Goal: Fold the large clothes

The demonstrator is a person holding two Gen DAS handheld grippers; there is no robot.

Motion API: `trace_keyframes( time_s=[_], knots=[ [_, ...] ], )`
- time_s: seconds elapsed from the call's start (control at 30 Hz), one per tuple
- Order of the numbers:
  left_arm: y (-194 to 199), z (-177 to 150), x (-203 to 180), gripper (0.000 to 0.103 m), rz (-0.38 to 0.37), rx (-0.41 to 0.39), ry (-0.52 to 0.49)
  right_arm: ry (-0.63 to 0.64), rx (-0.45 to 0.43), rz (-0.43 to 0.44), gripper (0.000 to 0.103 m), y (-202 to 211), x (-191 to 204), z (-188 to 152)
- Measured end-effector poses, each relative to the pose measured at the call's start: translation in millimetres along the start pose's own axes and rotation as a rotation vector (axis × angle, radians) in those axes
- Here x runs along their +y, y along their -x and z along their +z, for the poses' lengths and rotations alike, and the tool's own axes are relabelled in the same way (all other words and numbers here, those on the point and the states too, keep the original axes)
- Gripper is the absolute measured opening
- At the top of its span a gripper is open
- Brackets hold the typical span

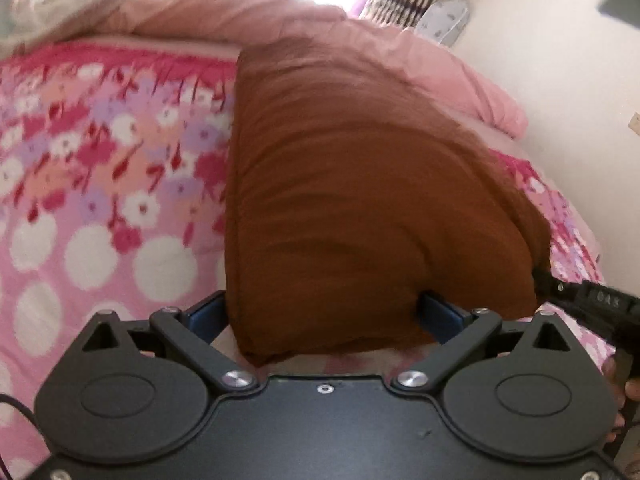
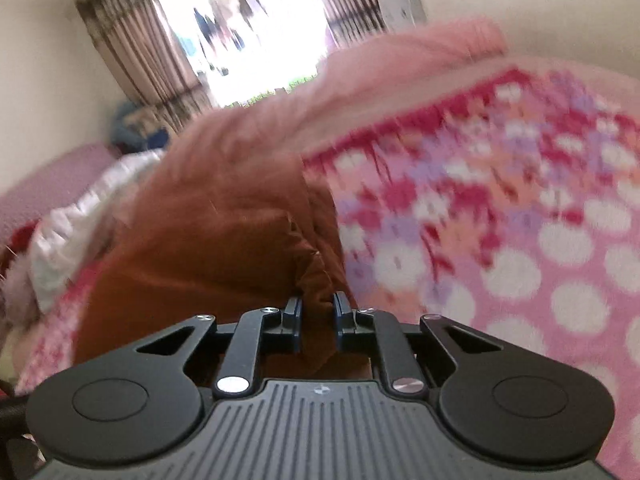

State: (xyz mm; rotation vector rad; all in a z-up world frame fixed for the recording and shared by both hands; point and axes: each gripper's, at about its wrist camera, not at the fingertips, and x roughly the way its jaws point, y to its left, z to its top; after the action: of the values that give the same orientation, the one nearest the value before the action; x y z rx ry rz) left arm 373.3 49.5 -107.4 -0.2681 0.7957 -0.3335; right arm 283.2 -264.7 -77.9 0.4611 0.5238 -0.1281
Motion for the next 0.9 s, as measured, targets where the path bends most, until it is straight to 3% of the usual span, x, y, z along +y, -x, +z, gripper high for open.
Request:
trace_keyframes(
  time_s=[0.1,0.2,0.33,0.43,0.53,0.7,0.77,0.9],
  knots=[
    [3,-2,2,0.102,-0.012,0.000,0.019,0.012,-0.005,0.006,0.019,3,0,-6],
    [25,0,-7,0.098,0.012,-0.045,-0.028,0.040,-0.035,0.005,0.028,20,6,4],
    [68,9,-21,0.098,-0.002,-0.149,-0.064,0.104,-0.141,0.004,0.031,55,26,17],
    [81,20,-36,0.098,-0.035,-0.217,-0.102,0.157,-0.182,0.050,0.031,67,45,23],
    [69,26,-46,0.098,-0.036,-0.218,-0.138,0.208,-0.169,0.101,0.031,59,63,25],
    [26,25,-49,0.098,0.007,-0.133,-0.157,0.249,-0.095,0.022,0.029,18,73,20],
    [15,22,-48,0.099,0.057,-0.135,-0.177,0.241,-0.061,0.005,0.028,5,69,16],
    [9,21,-43,0.101,0.048,-0.135,-0.151,0.224,-0.033,-0.002,0.020,-6,64,7]
  ],
)
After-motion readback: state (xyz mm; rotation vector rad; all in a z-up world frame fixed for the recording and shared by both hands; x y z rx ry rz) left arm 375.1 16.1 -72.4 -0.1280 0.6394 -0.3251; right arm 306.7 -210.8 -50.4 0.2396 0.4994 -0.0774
